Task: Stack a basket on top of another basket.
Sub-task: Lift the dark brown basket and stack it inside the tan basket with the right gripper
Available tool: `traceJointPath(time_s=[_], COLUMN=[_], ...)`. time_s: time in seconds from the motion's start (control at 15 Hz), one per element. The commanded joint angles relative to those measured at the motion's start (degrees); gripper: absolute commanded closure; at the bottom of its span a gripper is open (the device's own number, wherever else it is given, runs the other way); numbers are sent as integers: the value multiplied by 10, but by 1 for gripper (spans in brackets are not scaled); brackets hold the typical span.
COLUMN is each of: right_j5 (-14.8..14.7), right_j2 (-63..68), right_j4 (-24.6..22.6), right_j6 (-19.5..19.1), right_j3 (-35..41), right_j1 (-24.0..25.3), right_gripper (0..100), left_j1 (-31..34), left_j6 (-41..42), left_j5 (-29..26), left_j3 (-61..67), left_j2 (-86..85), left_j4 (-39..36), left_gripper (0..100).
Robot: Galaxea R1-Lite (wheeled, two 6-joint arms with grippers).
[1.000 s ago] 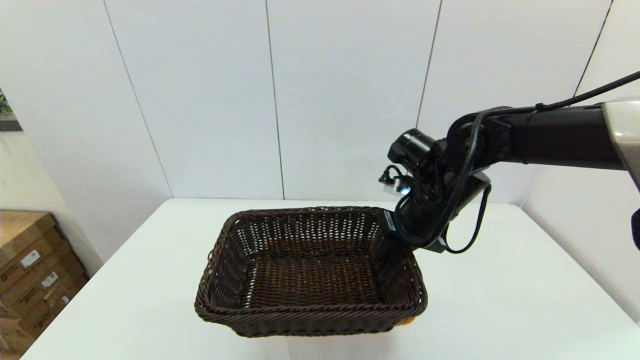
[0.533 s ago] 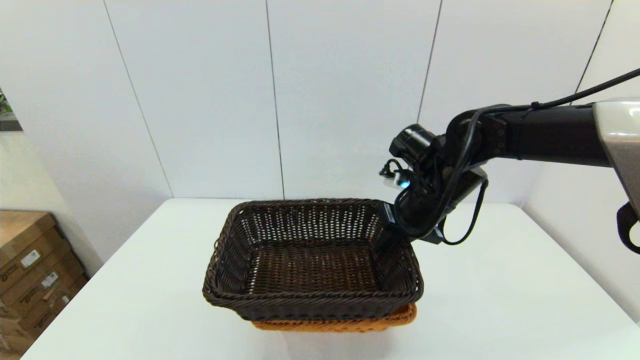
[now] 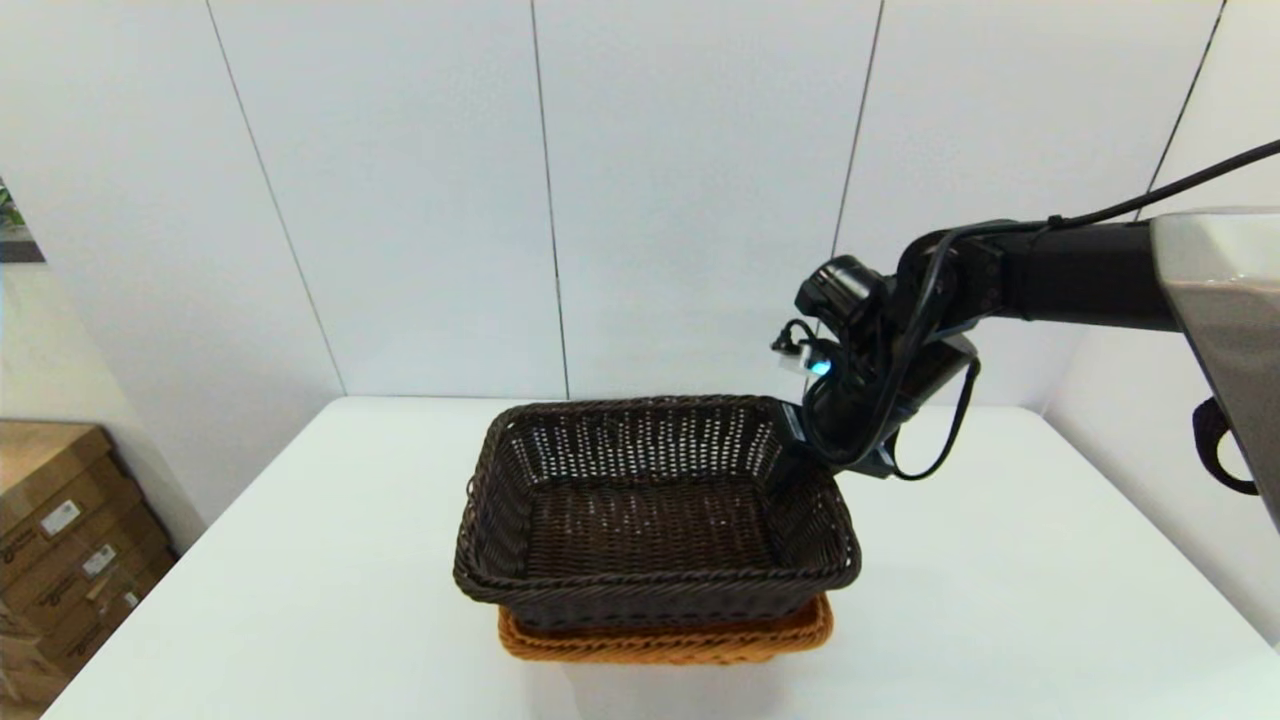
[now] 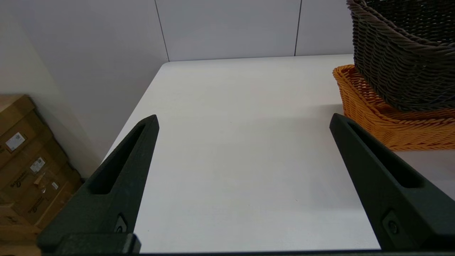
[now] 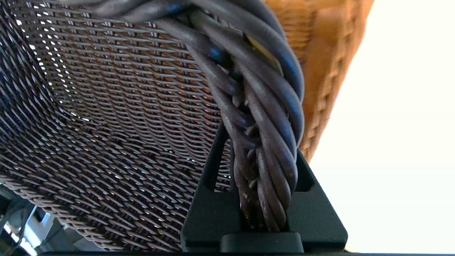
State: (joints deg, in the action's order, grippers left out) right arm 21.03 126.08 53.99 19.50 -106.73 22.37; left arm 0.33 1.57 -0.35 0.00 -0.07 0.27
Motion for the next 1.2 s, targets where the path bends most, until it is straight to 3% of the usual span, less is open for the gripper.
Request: traceJointPath(time_s=[0.07, 1.2], right_j5=[2, 2], right_j2=[15, 58], right_j4=[3, 2], right_j6=[-4, -5], right_j3=[-7, -13], right_j1=[-7, -10], right_gripper=[100, 100], left_j1=[0, 1], left_j6=[0, 0], left_j5=[0, 0], left_j3=[1, 1], left_j2=[0, 0], left_j4=[0, 0], left_gripper=[0, 0])
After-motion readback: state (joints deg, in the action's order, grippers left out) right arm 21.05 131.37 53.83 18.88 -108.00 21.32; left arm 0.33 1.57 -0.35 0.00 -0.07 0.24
